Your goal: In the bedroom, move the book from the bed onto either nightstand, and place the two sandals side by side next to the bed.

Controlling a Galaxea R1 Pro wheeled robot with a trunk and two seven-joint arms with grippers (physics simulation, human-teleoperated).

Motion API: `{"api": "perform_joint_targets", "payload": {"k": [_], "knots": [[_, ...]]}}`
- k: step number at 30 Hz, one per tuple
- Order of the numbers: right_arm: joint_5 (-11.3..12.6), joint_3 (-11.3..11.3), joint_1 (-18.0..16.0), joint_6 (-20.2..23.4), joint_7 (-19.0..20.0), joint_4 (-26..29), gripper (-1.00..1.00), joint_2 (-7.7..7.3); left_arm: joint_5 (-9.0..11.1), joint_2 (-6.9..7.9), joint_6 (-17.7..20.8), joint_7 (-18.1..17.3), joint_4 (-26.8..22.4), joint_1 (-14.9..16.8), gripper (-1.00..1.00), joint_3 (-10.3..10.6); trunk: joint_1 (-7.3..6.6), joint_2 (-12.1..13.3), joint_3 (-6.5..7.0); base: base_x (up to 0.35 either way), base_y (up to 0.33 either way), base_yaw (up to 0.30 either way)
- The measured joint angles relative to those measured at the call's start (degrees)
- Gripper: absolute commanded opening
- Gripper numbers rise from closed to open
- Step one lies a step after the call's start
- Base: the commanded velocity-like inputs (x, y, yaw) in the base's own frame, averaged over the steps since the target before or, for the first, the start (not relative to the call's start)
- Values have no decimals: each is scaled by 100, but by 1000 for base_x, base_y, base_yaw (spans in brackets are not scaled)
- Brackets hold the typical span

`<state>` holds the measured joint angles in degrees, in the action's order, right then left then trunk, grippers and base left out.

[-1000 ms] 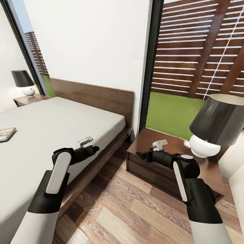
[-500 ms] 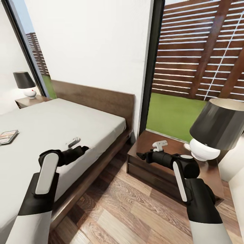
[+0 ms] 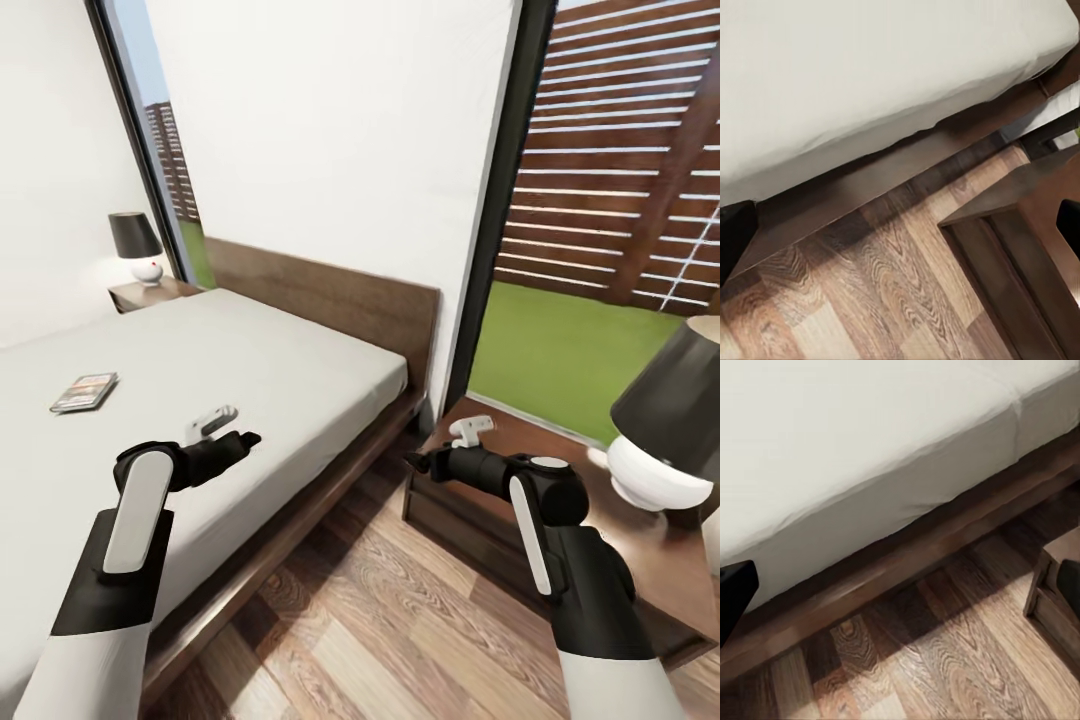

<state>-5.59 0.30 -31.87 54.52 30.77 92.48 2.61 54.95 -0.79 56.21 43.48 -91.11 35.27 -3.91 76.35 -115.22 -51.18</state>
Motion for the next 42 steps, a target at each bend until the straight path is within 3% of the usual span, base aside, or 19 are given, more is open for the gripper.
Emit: {"api": "perform_joint_targets", "payload": {"k": [13,25,42], "knots": [[-6,12,0,132,0,0,100,2,-49,4,12,27,1,-26,100,15,-2,1,1,25,0,284],[-6,26,0,141,2,1,100,2,-61,6,21,33,1,-122,100,20,-4,1,1,290,-49,284],[-6,18,0,187,2,0,100,9,-69,6,11,42,-7,-131,100,8,-2,1,1,254,-189,284]]}}
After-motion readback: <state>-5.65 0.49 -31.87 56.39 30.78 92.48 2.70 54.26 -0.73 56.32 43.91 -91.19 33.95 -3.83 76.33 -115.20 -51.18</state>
